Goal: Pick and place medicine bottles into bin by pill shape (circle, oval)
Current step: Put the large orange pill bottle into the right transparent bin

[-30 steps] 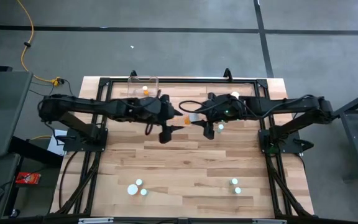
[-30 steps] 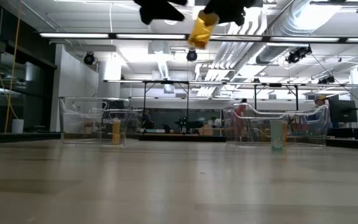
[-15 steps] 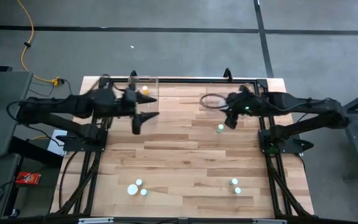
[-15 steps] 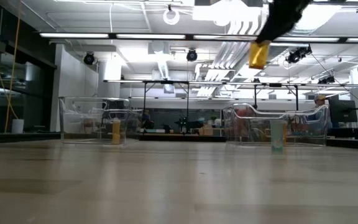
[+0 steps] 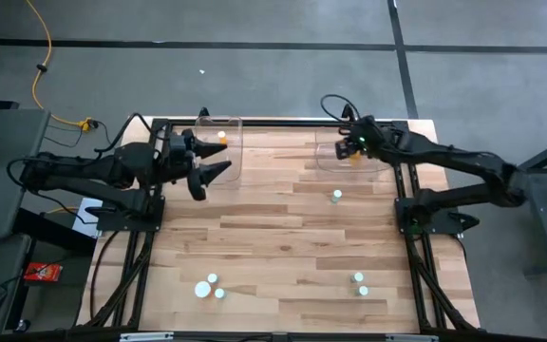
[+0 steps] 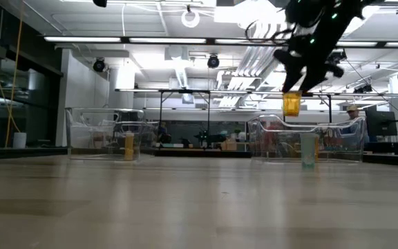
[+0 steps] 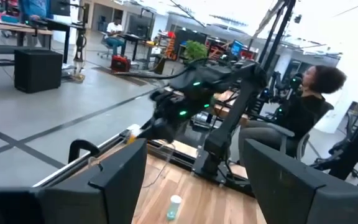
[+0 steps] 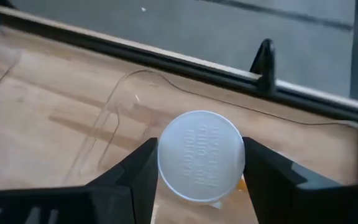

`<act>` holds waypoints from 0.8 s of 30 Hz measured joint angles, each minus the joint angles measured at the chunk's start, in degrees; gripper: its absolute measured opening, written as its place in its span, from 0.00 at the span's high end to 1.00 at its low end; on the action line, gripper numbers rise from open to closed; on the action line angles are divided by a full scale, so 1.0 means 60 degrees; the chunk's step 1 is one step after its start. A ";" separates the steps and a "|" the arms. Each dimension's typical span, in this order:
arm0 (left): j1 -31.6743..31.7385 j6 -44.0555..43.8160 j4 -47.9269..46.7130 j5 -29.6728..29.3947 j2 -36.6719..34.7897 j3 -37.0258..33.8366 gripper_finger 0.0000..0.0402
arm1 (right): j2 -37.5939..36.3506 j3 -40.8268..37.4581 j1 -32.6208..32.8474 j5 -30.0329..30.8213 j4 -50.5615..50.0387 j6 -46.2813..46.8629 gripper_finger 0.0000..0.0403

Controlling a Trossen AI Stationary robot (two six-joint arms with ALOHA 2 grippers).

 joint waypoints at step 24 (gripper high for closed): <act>0.0011 0.0592 -0.0084 0.0000 0.0004 -0.0004 0.37 | 0.3392 0.0006 -0.0980 -0.0369 0.1043 0.2004 0.51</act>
